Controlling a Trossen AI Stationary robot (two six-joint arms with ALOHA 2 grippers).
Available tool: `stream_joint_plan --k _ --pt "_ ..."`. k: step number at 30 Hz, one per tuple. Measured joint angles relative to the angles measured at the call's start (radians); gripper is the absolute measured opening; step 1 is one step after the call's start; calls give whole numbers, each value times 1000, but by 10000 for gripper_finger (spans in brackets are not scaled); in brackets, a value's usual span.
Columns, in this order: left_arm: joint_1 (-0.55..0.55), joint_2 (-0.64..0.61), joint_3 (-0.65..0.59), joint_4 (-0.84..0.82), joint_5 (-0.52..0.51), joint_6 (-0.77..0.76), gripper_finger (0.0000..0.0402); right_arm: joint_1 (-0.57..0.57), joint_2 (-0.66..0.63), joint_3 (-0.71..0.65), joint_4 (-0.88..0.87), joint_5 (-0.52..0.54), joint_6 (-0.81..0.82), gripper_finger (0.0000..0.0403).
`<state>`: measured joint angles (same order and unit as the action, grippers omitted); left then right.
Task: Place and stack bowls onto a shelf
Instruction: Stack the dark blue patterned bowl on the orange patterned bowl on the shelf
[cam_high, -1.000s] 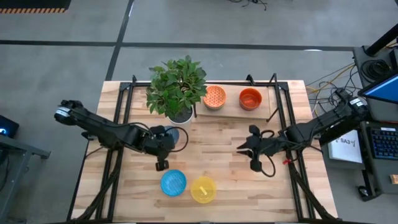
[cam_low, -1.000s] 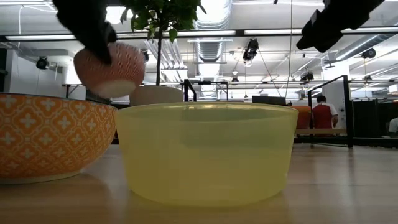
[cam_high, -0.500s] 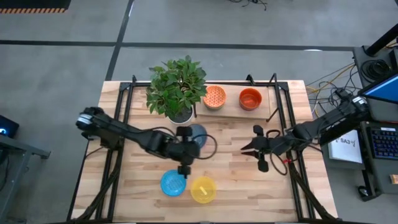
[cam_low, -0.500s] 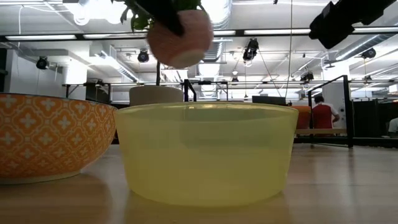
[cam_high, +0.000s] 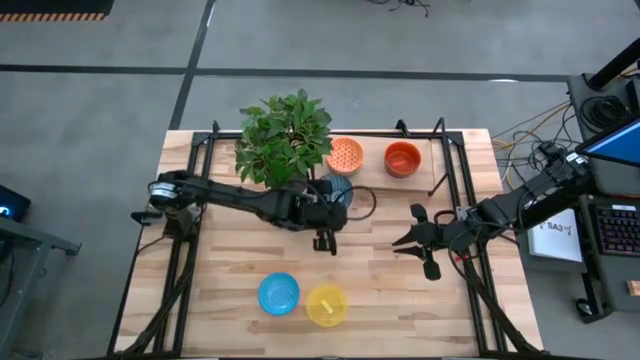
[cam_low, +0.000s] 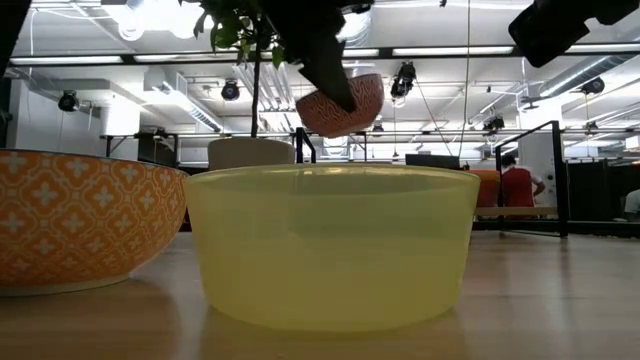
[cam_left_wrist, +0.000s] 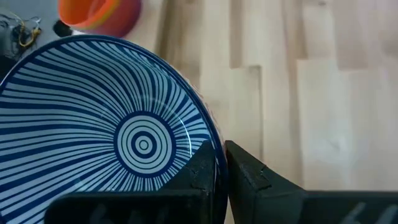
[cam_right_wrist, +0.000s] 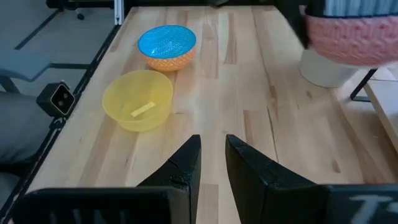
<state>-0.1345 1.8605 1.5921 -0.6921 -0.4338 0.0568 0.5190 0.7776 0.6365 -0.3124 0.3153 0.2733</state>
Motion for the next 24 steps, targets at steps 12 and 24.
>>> stream_joint_plan --k 12,24 --pt "92 14 1 165 57 68 6 0 -3 0 1 0 -3 63" --pt "165 76 1 236 -48 65 6 0 -3 0 0 0 -4 63"
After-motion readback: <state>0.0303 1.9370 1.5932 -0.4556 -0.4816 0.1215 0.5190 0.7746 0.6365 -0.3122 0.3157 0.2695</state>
